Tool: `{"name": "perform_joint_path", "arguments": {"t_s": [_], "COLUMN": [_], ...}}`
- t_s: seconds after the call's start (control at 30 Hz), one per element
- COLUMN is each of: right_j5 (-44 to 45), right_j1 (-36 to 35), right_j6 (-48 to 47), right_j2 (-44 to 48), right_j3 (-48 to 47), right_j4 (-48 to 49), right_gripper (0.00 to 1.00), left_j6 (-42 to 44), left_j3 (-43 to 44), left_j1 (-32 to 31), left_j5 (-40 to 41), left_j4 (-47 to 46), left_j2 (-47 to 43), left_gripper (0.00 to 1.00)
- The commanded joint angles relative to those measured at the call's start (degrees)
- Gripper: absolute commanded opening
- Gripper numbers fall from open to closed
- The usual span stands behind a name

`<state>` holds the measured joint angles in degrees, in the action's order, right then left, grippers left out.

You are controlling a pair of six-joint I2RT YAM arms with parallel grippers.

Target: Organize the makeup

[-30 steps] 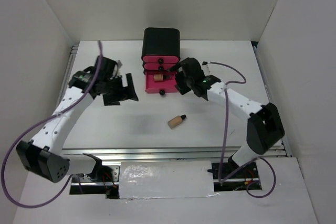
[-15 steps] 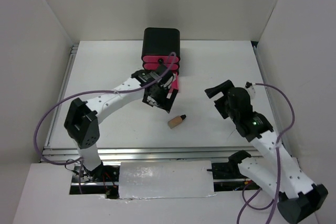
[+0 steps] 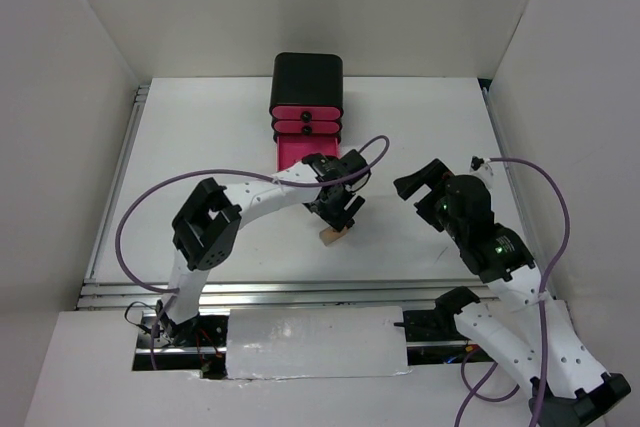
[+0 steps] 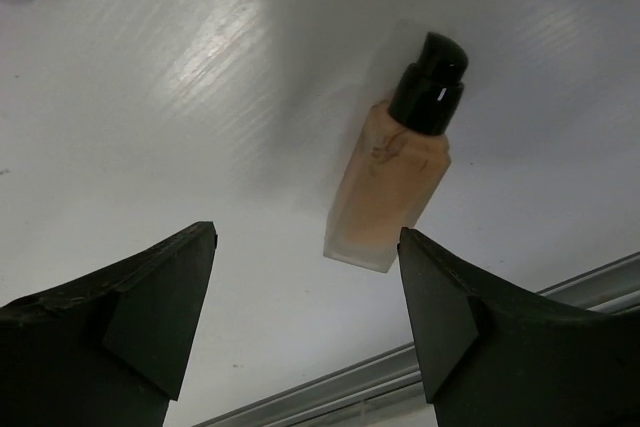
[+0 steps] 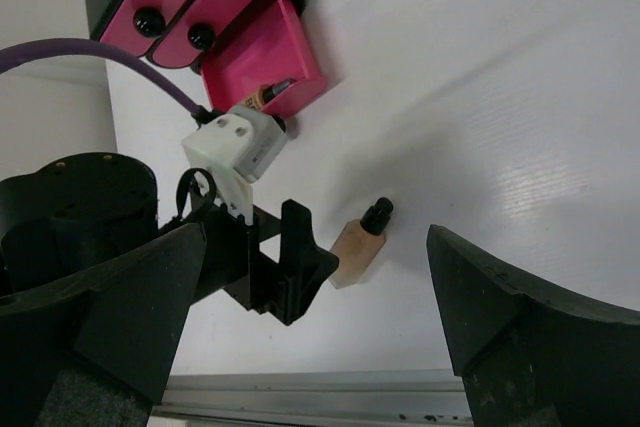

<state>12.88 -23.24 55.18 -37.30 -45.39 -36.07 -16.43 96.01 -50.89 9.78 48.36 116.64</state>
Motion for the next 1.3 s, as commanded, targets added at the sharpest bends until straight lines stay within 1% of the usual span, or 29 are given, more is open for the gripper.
{"name": "perform_joint_path", "arguments": {"t_s": [0.0,0.07,0.2,0.3,0.4,0.43,0.53,0.57,0.6,0.63,0.67,0.7,0.73,0.8,0.87,0.9,1.0,1.03,1.1,1.13,1.17,1.27], "right_j5": [-1.11,-1.54,-2.51,-3.21,-3.57,-3.74,-4.01,-4.01,-4.01,-3.75,-3.57,-3.39,-3.31,-3.30,-3.22,-3.30,-2.95,-2.87,-2.86,-2.87,-2.78,-2.60], "right_j1": [0.30,0.22,0.31,0.31,0.39,0.22,0.39,0.31,0.31,0.31,0.48,0.48,0.39,0.66,0.74,0.74,0.83,0.92,1.01,1.01,1.10,1.10], "right_j6": [-3.14,-3.67,-4.90,-5.60,-6.39,-6.57,-7.45,-8.06,-8.33,-8.68,-9.38,-9.65,-10.00,-10.62,-11.14,-11.32,-11.67,-11.85,-12.29,-12.55,-12.90,-13.34], "right_j2": [0.04,-0.58,-1.46,-2.25,-2.87,-3.13,-3.22,-3.22,-3.31,-3.31,-3.39,-3.48,-3.74,-3.92,-4.01,-3.92,-3.66,-3.66,-3.57,-3.40,-3.39,-2.52], "right_j3": [-0.58,-0.93,-1.46,-1.81,-2.34,-2.51,-3.30,-3.48,-3.74,-4.09,-4.36,-4.62,-5.06,-5.50,-6.29,-6.29,-7.43,-7.70,-8.22,-8.66,-8.84,-8.84], "right_j4": [-0.22,-0.14,0.48,0.92,0.92,1.09,1.10,1.09,1.09,0.92,0.74,0.57,0.39,0.04,-0.14,-0.31,-0.49,-0.66,-0.93,-1.10,-1.10,-1.19], "right_gripper": [1.00,1.00,1.00,1.00,1.00,1.00,1.00,1.00,1.00,1.00,1.00,1.00,1.00,1.00,1.00,1.00,1.00,1.00,1.00,1.00,1.00,1.00], "left_j6": [1.05,0.96,0.26,-0.18,-0.80,-0.80,-0.80,-0.71,-0.54,-0.19,0.08,0.51,1.47,3.06,7.18,7.20,10.79,12.63,15.53,20.16,21.16,25.20], "left_j3": [0.85,0.59,0.24,-0.55,-1.61,-2.05,-3.63,-3.46,-3.20,-3.02,-2.84,-2.84,-2.84,-2.93,-3.02,-3.02,-2.76,-2.49,-2.32,-2.32,-2.05,0.05], "left_j1": [-1.31,-1.84,-2.63,-2.81,-2.90,-2.90,-2.90,-2.90,-2.90,-2.90,-2.90,-2.90,-2.90,-2.98,-2.98,-2.98,-2.98,-2.98,-2.98,-2.98,-2.98,-2.98], "left_j5": [0.16,-0.81,-1.25,-2.57,-2.57,-2.57,-2.05,-1.96,-1.96,-1.78,-1.70,-1.61,-1.09,-0.56,0.84,0.85,6.29,9.26,11.75,12.36,15.24,20.26], "left_j4": [-2.03,-2.48,-3.53,-4.85,-5.82,-6.69,-8.28,-8.37,-8.37,-8.37,-8.72,-8.98,-9.07,-9.42,-9.42,-9.51,-9.95,-10.21,-12.05,-13.02,-14.07,-16.28], "left_j2": [0.69,0.96,1.75,2.54,3.68,3.86,4.12,4.21,4.21,4.21,3.95,3.69,3.16,2.46,0.53,0.52,-2.55,-3.17,-4.22,-5.10,-5.45,-5.02], "left_gripper": [0.86,0.84,0.84,0.82,0.72,0.65,0.56,0.50,0.37,0.31,0.23,0.09,0.00,0.00,0.00,0.00,0.00,0.00,0.00,0.00,0.00,0.00]}}
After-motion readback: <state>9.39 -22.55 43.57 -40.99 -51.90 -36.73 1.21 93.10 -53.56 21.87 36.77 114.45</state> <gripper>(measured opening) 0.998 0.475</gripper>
